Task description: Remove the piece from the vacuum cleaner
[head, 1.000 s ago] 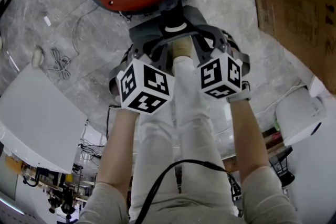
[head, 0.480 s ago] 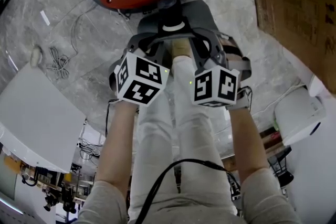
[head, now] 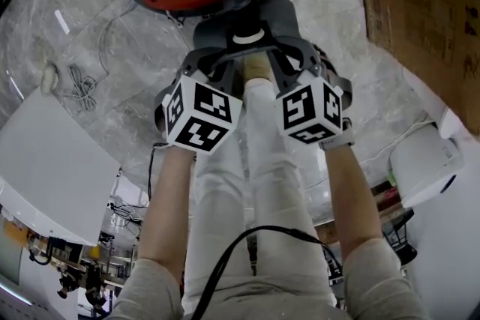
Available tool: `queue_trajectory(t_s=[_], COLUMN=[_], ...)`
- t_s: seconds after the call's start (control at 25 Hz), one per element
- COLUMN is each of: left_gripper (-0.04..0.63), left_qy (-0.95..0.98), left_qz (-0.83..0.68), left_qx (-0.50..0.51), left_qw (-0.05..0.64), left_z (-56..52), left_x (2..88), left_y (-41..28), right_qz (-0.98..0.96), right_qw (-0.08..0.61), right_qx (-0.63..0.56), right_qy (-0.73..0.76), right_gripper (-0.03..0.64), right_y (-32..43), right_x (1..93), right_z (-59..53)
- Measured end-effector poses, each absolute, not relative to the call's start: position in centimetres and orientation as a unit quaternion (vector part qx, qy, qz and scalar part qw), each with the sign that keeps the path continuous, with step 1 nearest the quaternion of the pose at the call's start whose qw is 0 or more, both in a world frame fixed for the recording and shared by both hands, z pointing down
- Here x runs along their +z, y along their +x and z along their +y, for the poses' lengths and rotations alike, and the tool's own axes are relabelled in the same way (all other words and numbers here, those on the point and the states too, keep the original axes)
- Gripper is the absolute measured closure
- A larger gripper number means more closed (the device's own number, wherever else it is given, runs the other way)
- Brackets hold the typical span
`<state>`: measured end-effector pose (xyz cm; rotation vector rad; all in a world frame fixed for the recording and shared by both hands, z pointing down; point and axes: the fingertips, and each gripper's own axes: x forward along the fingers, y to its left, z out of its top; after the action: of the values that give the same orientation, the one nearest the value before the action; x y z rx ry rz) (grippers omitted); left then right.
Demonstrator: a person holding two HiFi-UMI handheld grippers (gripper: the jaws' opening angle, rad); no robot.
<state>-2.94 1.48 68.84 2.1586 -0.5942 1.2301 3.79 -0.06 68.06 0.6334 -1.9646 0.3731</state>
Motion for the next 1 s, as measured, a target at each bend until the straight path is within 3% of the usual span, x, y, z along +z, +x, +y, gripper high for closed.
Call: queue_trajectory(t_s=[0.36,0.48,0.6,0.76,1.0], left_gripper=[0.561,0.561,0.561,0.561,0.561], left_qy=[0.818,0.822,0.817,0.815,0.809], left_qz=[-0.216,-0.219,-0.23,-0.24,-0.25], left_qx=[0.476,0.453,0.426,0.421,0.421], left_qw=[0.241,0.267,0.314,0.318,0.325], left_z=[1.5,1.7,1.7,1.5,1.7], left_x=[67.3,67.9,68.9,69.9,70.9], left_y=[-2.2,-2.2,-2.2,-2.3,-2.4], right_qz=[-0.792,-0.791,-0.798,-0.808,-0.803], right_qw=[0.418,0.403,0.454,0.506,0.535], right_qx=[0.319,0.342,0.264,0.147,0.1], right_qy=[0.31,0.309,0.296,0.265,0.242], right_gripper=[0.591,0.591,0.591,0.591,0.591], right_y=[3.9,3.8,4.2,4.3,4.0], right_x=[69.6,69.7,68.8,67.3,67.0], right_z=[-0.1,-0.2,0.0,0.3,0.7])
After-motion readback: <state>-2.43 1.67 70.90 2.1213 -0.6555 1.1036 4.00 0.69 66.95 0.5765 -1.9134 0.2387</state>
